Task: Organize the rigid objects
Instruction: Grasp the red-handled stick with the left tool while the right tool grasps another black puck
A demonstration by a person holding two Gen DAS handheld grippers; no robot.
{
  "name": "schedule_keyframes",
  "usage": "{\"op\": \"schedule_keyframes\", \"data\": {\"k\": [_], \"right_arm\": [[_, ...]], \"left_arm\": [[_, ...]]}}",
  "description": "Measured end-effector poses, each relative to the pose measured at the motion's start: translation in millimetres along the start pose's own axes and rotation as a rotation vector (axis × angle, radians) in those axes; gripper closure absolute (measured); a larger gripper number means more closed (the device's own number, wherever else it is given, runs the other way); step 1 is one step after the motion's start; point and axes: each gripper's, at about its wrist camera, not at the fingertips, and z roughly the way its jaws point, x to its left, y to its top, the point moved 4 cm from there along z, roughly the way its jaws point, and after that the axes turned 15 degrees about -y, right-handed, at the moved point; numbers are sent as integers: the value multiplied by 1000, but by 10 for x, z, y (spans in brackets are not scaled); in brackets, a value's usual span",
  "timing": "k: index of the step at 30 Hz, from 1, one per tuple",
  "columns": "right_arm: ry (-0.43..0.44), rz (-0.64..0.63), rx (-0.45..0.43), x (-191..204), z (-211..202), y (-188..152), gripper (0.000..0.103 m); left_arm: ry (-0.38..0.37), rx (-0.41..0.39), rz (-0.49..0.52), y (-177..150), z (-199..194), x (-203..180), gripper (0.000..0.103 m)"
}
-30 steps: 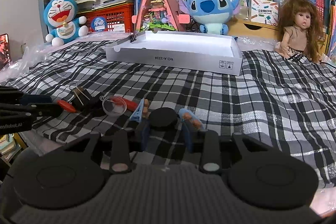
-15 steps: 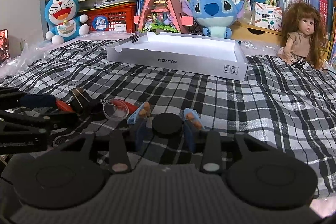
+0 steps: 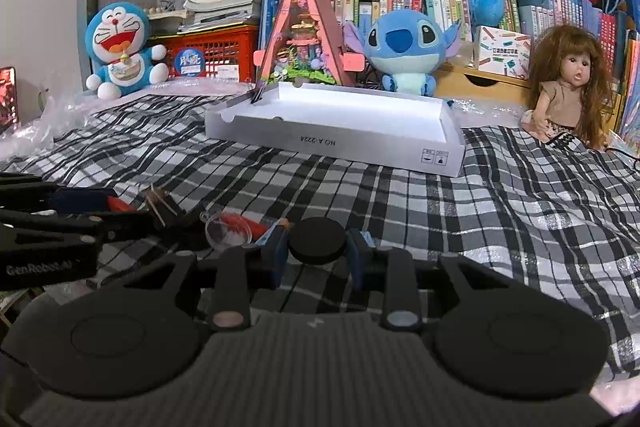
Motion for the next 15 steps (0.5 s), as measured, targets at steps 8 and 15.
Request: {"op": "schedule_keyframes", "data": {"k": [8,15], "right_arm": [[-26,58,9,-135,73,186,66],[-28,123,58,-331,281,537,66]], "left_arm": [[-8,6,-25,381,121,150,61],[-36,11,-63,890,374,333,61]]}}
